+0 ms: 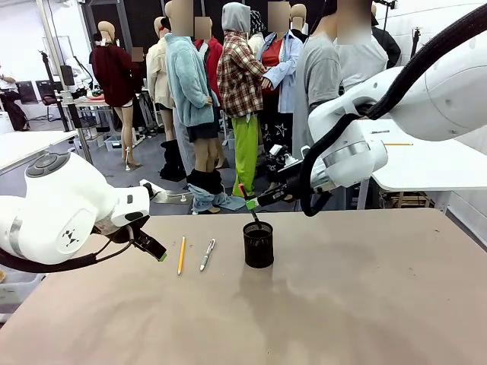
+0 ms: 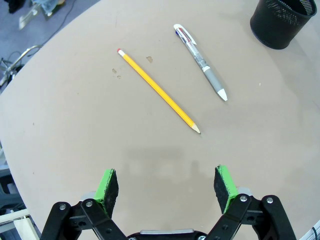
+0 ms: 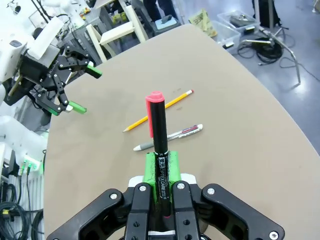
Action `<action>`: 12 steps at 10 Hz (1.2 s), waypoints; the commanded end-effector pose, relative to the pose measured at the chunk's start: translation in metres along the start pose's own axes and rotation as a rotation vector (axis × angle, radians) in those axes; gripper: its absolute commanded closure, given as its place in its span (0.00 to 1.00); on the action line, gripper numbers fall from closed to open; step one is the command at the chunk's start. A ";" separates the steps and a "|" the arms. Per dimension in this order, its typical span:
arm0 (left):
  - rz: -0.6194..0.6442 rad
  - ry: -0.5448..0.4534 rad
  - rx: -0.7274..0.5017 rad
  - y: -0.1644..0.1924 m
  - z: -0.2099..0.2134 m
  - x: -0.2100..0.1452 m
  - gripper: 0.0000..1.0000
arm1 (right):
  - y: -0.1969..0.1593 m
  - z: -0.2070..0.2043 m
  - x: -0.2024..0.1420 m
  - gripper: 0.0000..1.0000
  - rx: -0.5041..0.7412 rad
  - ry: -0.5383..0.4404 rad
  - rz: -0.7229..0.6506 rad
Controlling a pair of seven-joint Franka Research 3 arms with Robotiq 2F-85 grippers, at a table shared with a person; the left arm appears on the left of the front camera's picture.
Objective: Place the pens into the pen holder.
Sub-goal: Pick up a writing instrument from the table and place it into the Pen holder.
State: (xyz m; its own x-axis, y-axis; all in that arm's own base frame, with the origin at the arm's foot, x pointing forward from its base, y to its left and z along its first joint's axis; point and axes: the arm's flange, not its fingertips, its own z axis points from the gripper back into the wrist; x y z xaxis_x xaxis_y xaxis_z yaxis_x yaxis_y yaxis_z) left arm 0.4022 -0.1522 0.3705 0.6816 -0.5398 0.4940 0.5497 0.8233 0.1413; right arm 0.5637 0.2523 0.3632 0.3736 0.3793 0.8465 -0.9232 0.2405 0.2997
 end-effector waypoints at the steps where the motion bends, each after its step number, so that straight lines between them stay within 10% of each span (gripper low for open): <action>1: 0.004 -0.002 0.000 0.002 0.001 0.000 0.00 | -0.007 -0.005 -0.004 1.00 0.029 -0.029 0.011; 7: 0.004 -0.002 0.000 0.002 0.001 0.000 0.00 | -0.007 -0.016 -0.032 0.95 0.048 0.011 0.016; 10: 0.004 -0.002 0.000 0.002 0.001 0.000 0.00 | 0.000 -0.014 -0.032 0.39 0.056 0.015 0.044; 12: 0.004 -0.002 0.000 0.002 0.001 0.000 0.00 | 0.004 -0.004 -0.028 0.31 0.041 0.007 0.050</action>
State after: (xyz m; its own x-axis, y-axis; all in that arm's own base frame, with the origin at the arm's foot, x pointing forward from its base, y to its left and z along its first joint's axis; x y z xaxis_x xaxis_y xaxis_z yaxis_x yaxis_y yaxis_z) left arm 0.4022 -0.1521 0.3705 0.6816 -0.5398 0.4940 0.5496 0.8234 0.1413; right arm 0.5590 0.2540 0.3377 0.3488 0.3990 0.8481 -0.9362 0.1897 0.2958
